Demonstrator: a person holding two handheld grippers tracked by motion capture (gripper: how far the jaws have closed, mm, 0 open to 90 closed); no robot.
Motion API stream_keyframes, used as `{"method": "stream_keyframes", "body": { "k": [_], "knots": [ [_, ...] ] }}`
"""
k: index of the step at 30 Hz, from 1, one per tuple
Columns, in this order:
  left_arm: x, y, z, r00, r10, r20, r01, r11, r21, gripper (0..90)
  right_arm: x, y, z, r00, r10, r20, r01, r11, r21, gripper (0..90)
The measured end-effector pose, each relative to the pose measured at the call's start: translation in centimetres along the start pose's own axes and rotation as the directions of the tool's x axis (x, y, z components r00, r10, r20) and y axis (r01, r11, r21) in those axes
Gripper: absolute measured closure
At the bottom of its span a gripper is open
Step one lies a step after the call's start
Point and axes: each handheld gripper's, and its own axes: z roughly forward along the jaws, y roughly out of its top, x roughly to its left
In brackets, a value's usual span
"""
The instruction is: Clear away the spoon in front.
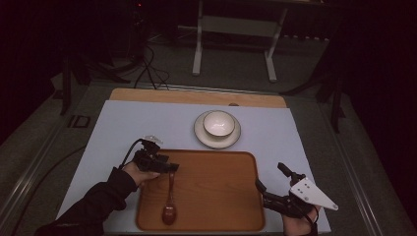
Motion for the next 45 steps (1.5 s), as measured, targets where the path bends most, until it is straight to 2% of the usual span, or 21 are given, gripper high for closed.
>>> {"method": "stream_keyframes", "body": {
  "k": [1,2,3,4,6,7,9,11,12,13,16,17,19,23,25,27,29,33,41,43,45],
  "knots": [
    [-0.1,0.0,-0.2,1.0000,0.004,0.003,-0.004,1.0000,-0.003,23.8,0.0,0.0,0.0,1.0000,-0.001,0.000,0.001,1.0000,-0.001,13.4],
    [-0.2,0.0,-0.3,0.9999,0.011,0.004,-0.011,0.9998,-0.014,23.8,0.0,0.0,0.0,1.0000,-0.001,0.000,0.001,1.0000,-0.001,13.4],
    [-0.4,0.0,-0.8,0.9997,0.007,0.022,-0.006,0.9989,-0.047,17.7,0.0,0.0,0.0,1.0000,-0.001,0.000,0.001,1.0000,-0.001,13.4],
    [-0.4,0.0,-0.8,0.9997,0.007,0.022,-0.006,0.9989,-0.047,14.3,0.0,0.0,0.0,1.0000,-0.001,0.000,0.001,1.0000,-0.001,13.4],
    [-0.5,0.0,-1.3,0.9986,0.009,0.051,-0.005,0.9969,-0.079,8.9,0.0,0.0,0.0,1.0000,0.003,0.000,-0.003,1.0000,0.000,13.5],
    [-0.6,0.1,-1.6,0.9986,0.014,0.051,-0.009,0.9954,-0.095,8.9,0.0,0.0,0.0,1.0000,0.003,0.000,-0.003,1.0000,0.000,13.5],
    [-0.8,0.1,-2.2,0.9968,0.024,0.076,-0.014,0.9913,-0.131,0.3,0.0,0.0,0.0,1.0000,0.001,0.000,-0.001,1.0000,0.000,13.4],
    [-1.2,0.2,-3.2,0.9955,0.035,0.088,-0.018,0.9826,-0.185,0.3,0.1,0.0,0.0,1.0000,0.000,0.000,0.000,1.0000,0.001,13.4],
    [-1.2,0.2,-3.2,0.9955,0.035,0.088,-0.018,0.9826,-0.185,0.3,0.1,0.0,0.0,1.0000,0.000,0.000,0.000,1.0000,0.001,13.4],
    [-1.7,0.2,-4.1,0.9941,0.054,0.094,-0.033,0.9768,-0.212,0.2,0.1,0.0,0.0,1.0000,0.001,0.000,-0.001,1.0000,0.002,13.4],
    [-1.9,0.2,-4.3,0.9940,0.063,0.090,-0.041,0.9738,-0.224,0.3,0.1,0.0,0.0,1.0000,0.001,0.000,-0.001,1.0000,0.003,13.4],
    [-2.2,0.1,-5.1,0.9934,0.074,0.087,-0.051,0.9675,-0.248,0.3,0.1,0.0,0.1,1.0000,0.001,0.000,-0.001,1.0000,0.003,13.4],
    [-2.4,-0.1,-5.8,0.9925,0.077,0.096,-0.048,0.9621,-0.268,0.3,0.1,0.0,0.1,1.0000,-0.002,-0.001,0.002,1.0000,0.006,13.4],
    [-2.9,-0.9,-7.3,0.9923,0.100,0.072,-0.075,0.9517,-0.298,0.3,0.1,-0.1,0.1,1.0000,0.001,-0.002,0.000,1.0000,0.008,13.4],
    [-3.1,-1.1,-7.6,0.9917,0.111,0.065,-0.087,0.9512,-0.296,0.3,0.1,-0.1,0.2,1.0000,0.001,-0.002,-0.001,1.0000,0.008,13.4],
    [-3.4,-1.6,-8.2,0.9904,0.132,0.042,-0.112,0.9430,-0.313,0.3,0.1,-0.1,0.2,1.0000,0.002,-0.003,-0.002,1.0000,0.009,13.4],
    [-3.6,-2.0,-8.8,0.9893,0.143,0.030,-0.126,0.9390,-0.320,0.3,0.2,-0.1,0.2,1.0000,0.001,-0.003,-0.001,0.9999,0.010,13.4],
    [-3.7,-3.0,-9.6,0.9895,0.144,0.009,-0.133,0.9326,-0.335,0.3,0.2,-0.1,0.3,1.0000,-0.003,-0.005,0.003,0.9999,0.012,13.4],
    [-3.8,-5.8,-10.3,0.9865,0.153,-0.056,-0.163,0.9154,-0.368,0.3,0.3,-0.1,0.4,1.0000,-0.003,-0.005,0.003,0.9999,0.016,13.4],
    [-3.8,-6.5,-10.3,0.9845,0.163,-0.066,-0.176,0.9079,-0.381,0.3,0.3,-0.1,0.5,1.0000,-0.006,-0.005,0.006,0.9998,0.017,13.4],
    [-3.8,-7.1,-10.2,0.9815,0.173,-0.081,-0.191,0.9072,-0.375,0.3,0.3,-0.1,0.5,1.0000,-0.004,-0.006,0.004,0.9998,0.019,13.4]
  ]
}}
